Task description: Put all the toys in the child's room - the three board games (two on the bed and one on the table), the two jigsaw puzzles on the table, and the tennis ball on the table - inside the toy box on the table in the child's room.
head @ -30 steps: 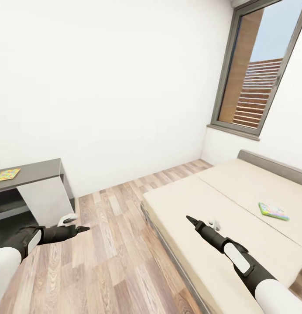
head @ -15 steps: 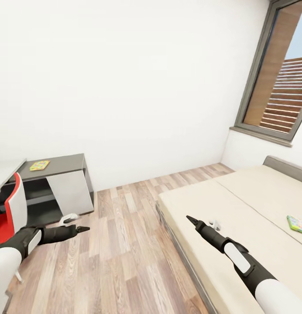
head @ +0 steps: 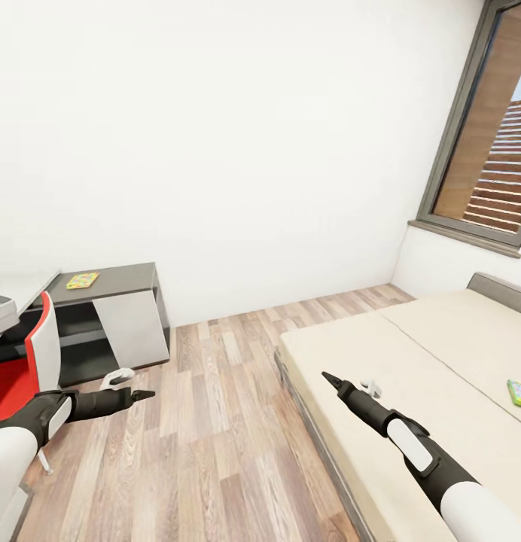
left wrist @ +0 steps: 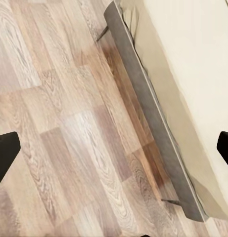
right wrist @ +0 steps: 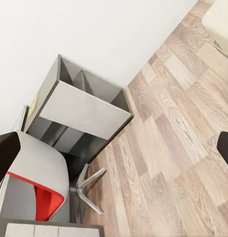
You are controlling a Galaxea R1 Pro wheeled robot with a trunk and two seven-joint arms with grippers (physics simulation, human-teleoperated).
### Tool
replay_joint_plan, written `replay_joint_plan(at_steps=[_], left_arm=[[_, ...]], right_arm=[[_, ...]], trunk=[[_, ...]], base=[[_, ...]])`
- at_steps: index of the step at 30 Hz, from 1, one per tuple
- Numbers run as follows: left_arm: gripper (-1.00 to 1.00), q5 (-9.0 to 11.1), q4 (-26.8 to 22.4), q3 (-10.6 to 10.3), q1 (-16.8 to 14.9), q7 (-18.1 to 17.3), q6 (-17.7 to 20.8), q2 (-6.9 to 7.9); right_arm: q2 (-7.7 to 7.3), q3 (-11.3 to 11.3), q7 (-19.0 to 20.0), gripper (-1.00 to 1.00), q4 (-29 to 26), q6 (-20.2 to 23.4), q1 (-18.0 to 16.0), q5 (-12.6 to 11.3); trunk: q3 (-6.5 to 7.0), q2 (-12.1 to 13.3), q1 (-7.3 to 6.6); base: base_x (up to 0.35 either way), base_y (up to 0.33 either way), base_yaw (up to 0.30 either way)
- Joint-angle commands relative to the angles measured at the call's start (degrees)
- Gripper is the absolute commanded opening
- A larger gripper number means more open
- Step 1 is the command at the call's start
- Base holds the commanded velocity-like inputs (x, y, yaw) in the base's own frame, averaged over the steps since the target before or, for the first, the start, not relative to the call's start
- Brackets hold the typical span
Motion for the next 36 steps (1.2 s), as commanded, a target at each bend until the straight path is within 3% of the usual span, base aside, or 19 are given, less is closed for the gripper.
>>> replay_joint_plan(at_steps=[1,20,36], left_arm=[[1.00,-0.58,-0.06,0.51,-0.03,-0.30,0.36,-0.03],[1.00,-0.63,-0.03,0.42,0.01,-0.30,0.35,-0.09],[1.00,-0.66,-0.01,0.52,0.01,-0.28,0.35,-0.55]], right_arm=[[-0.08,0.25,0.03,1.00,-0.01,0.17,-0.07,-0.58],[-0.06,0.25,-0.02,1.00,-0.01,0.17,-0.02,-0.58],[-0.05,0.25,-0.03,1.00,-0.02,0.17,-0.01,-0.58]], trunk=[[-0.13,-0.13,0.03],[-0.13,-0.13,0.03],[-0.13,-0.13,0.03]], base=[[-0.018,-0.046,0.004],[-0.050,-0.048,0.001],[-0.002,-0.141,0.000]])
